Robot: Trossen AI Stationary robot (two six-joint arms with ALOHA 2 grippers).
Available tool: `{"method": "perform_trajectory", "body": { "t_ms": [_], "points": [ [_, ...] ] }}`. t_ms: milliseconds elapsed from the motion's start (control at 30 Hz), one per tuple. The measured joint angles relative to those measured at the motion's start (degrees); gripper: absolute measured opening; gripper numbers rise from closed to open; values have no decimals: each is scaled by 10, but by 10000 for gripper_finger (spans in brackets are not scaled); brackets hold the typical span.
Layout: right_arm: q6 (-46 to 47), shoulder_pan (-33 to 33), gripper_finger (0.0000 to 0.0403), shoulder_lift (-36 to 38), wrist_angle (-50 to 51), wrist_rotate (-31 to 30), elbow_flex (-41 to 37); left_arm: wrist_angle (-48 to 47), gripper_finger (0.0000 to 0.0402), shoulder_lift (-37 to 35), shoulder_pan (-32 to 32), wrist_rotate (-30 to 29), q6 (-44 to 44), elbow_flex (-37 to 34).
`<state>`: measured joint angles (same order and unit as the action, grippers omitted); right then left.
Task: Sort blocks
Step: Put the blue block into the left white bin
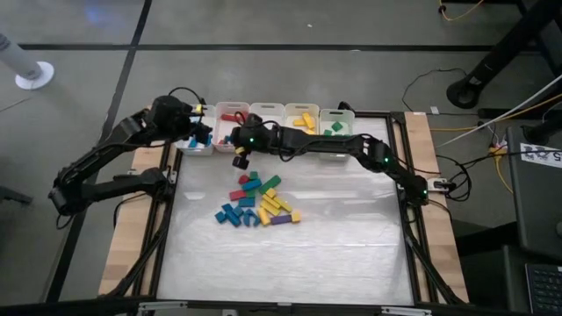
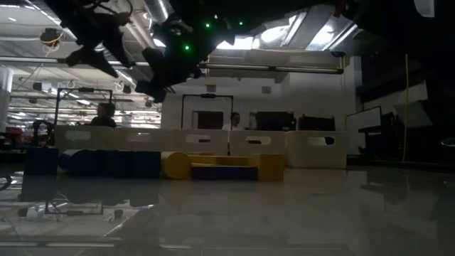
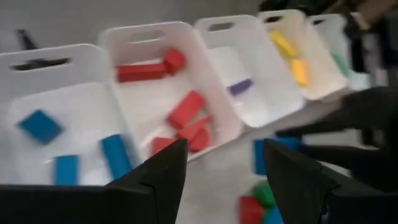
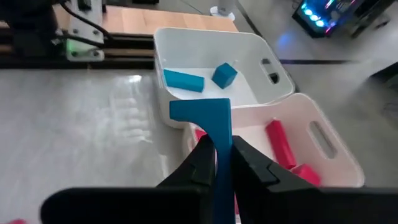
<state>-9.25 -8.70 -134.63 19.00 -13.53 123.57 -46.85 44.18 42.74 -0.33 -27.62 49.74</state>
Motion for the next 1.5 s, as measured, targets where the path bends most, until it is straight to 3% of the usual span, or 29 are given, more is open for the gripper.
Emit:
{"method": "perform_trajectory", "body": {
  "t_ms": [333, 600, 1000, 1267, 1500],
  "points": [
    [-105, 9, 37, 0, -61, -3, 0, 0, 196, 5, 0, 117, 38, 0],
    [-136, 16, 37, 0, -102, 6, 0, 1, 196, 5, 0, 157, 85, 0],
    [-136, 16, 37, 1, -138, 11, 0, 9, 192, 5, 0, 165, 91, 0],
    [-138, 16, 37, 1, -130, 11, 0, 15, 120, 5, 0, 165, 106, 0],
    [-138, 16, 37, 1, -129, 11, 0, 14, 115, 5, 0, 169, 105, 0]
  ]
}}
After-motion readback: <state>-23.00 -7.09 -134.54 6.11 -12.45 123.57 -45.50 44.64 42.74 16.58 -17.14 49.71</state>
